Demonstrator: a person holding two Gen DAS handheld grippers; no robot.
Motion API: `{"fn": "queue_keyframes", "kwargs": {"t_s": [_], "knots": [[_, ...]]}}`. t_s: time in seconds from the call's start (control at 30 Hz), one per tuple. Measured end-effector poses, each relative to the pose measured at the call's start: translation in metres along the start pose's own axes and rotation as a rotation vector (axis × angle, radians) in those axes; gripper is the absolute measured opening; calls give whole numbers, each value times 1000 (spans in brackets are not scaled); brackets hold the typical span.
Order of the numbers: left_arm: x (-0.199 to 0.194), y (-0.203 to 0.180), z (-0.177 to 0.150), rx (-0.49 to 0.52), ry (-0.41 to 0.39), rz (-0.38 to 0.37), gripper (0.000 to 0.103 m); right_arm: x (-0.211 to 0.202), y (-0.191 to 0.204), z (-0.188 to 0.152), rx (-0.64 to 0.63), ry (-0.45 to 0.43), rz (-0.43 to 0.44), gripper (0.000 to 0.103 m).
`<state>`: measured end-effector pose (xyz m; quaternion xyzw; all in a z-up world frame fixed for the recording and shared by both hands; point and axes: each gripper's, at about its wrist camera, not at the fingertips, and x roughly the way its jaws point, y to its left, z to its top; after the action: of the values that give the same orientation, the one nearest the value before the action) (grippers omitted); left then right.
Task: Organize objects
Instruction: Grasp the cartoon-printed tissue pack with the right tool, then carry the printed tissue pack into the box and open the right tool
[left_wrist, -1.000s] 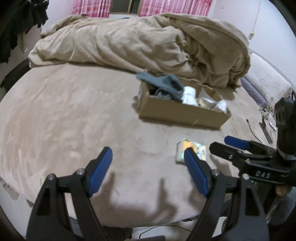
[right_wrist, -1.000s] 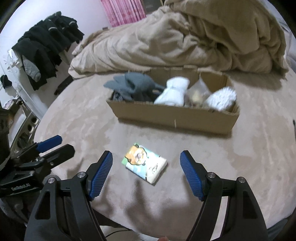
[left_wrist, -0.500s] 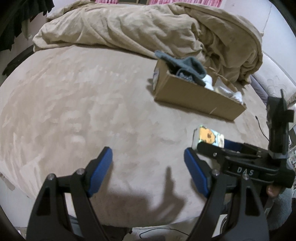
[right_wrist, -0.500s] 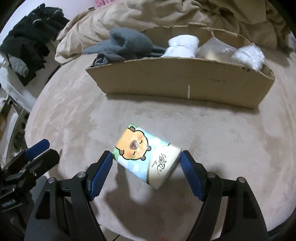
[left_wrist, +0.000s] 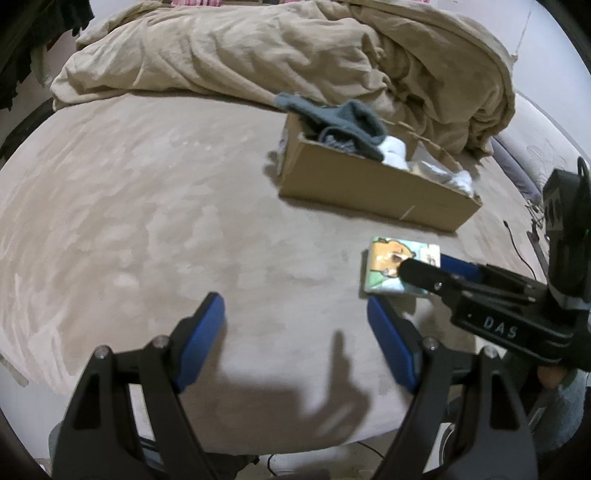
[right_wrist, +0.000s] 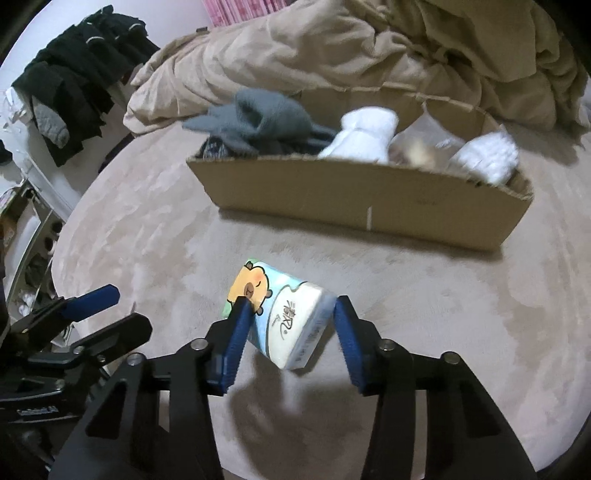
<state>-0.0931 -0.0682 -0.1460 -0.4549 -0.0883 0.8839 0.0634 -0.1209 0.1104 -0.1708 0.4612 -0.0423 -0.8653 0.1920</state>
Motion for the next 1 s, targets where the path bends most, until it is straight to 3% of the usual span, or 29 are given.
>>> {"fn": "queue_keyframes", "kwargs": {"t_s": [0.37, 0.67, 1.0], "knots": [[-5, -18, 14, 22, -18, -6, 81, -22, -15, 12, 29, -29, 46, 45], [-16, -38, 44, 41, -63, -29, 81, -74, -29, 46, -22, -153, -37, 45], [-21, -64, 92, 85, -146, -42, 81, -101, -57, 87, -67, -234, -105, 45]]}}
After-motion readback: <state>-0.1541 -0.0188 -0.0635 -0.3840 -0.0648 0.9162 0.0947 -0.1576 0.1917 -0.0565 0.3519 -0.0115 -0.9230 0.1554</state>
